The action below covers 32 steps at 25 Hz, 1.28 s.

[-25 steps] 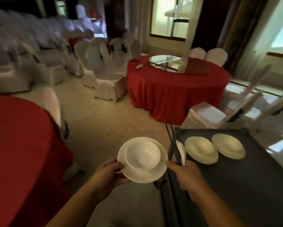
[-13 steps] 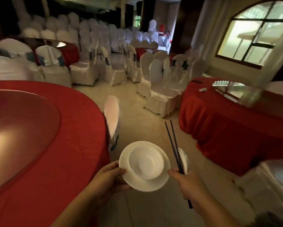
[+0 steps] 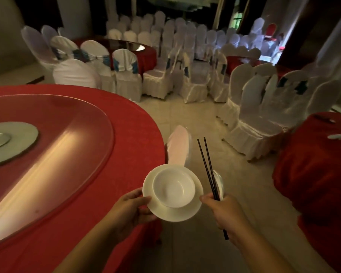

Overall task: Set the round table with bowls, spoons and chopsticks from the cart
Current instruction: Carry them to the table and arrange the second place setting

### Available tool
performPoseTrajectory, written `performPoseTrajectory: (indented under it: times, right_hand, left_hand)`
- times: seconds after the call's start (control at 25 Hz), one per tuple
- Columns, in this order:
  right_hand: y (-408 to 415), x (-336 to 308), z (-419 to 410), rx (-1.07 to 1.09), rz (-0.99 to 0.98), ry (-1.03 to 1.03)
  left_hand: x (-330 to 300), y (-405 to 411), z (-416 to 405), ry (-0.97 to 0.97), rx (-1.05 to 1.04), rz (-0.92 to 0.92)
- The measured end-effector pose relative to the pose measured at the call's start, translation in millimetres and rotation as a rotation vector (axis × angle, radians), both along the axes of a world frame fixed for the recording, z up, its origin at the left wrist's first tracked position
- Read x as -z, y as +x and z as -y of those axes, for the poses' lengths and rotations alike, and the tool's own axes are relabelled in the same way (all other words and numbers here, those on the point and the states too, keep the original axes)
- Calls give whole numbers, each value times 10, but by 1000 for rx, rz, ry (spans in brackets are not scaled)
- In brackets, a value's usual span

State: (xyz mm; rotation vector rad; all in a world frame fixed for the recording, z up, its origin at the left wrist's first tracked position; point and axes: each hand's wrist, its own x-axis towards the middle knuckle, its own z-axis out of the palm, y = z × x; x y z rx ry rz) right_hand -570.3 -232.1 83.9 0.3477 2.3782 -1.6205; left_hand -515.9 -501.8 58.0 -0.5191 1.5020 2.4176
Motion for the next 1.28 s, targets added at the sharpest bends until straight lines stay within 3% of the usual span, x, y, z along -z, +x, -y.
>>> performPoseTrajectory:
  times: [0.4,0.64,1.04,1.28]
  right_hand:
    - [-2725,-9,118,-440,-28,42]
    - [-3897,-127,530,-685,-48,80]
    - [-5413,58,1738,-1002,-77,180]
    - [-5757,313,2397,-1196,-51,238]
  left_hand:
    - [-40,-1676,-319,-79,-391,25]
    - [-136,-2408,-292,-106,-594,67]
    - [395,-3478,293,-51,-907,97]
    - [594,-3642,397,-83,-1084,172]
